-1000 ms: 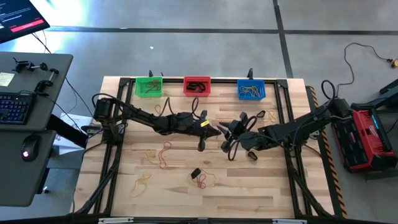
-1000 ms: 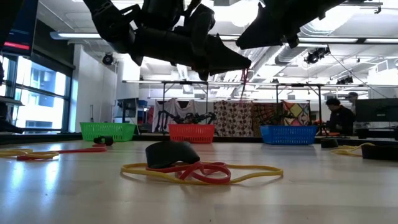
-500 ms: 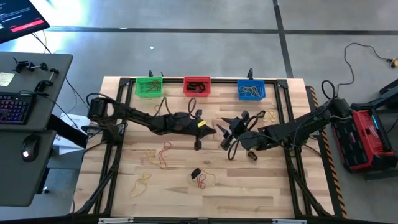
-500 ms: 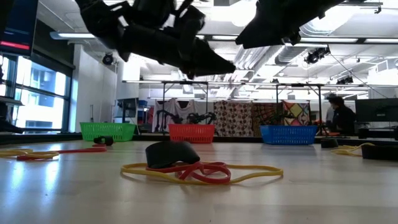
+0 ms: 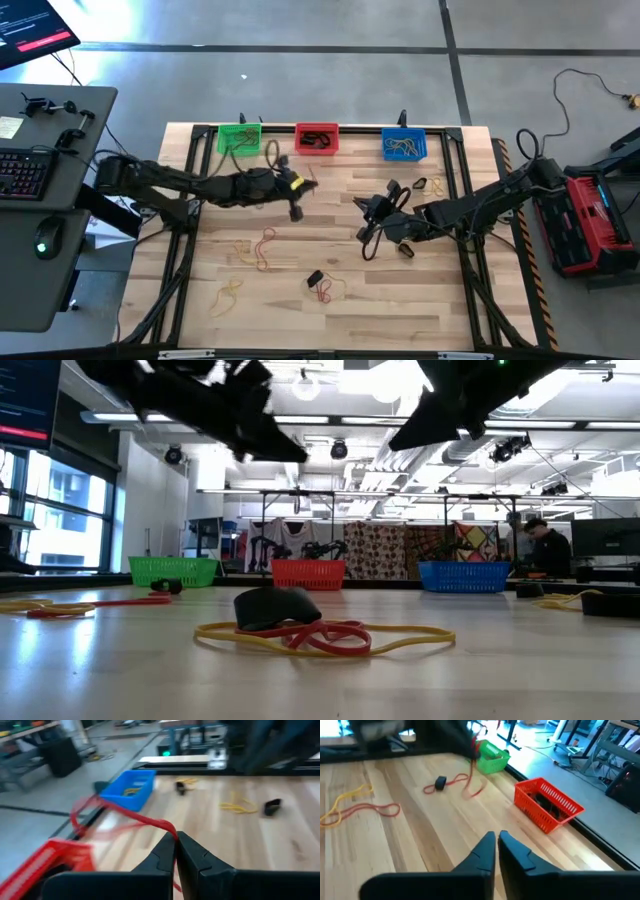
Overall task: Sort rubber bands into baskets
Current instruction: Put the red rubber band into the green bin
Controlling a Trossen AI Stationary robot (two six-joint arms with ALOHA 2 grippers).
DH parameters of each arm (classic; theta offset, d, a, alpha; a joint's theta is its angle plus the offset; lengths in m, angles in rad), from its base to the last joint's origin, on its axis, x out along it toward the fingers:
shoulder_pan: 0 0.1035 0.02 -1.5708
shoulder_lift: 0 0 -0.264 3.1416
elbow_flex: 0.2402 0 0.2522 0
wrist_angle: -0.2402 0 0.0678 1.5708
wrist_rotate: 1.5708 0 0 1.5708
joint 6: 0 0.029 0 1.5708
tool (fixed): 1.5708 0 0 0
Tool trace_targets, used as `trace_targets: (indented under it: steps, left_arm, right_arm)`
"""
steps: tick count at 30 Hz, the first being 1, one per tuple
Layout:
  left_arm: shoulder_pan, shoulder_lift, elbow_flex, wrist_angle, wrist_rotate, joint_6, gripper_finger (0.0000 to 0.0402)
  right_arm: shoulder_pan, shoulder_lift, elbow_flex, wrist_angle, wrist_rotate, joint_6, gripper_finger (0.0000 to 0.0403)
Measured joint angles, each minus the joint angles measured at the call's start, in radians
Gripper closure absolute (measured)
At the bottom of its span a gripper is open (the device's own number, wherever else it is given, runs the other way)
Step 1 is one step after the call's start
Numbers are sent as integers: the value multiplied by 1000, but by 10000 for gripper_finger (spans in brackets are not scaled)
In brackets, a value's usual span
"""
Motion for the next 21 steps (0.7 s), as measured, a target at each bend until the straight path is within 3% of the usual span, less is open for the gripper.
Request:
trace_targets:
  steps: [7,15,21]
  left_arm:
    - [42,-148,-9,-176,-136,-9,401]
    - [121,-236,-9,-336,-246,-29,401]
    - [210,-250,-9,-399,-260,-27,401]
  right_arm:
    - [-15,29,0,-61,0,78,394]
    - [-19,132,0,-53,-6,137,402]
    - [-19,196,0,-3,-23,144,402]
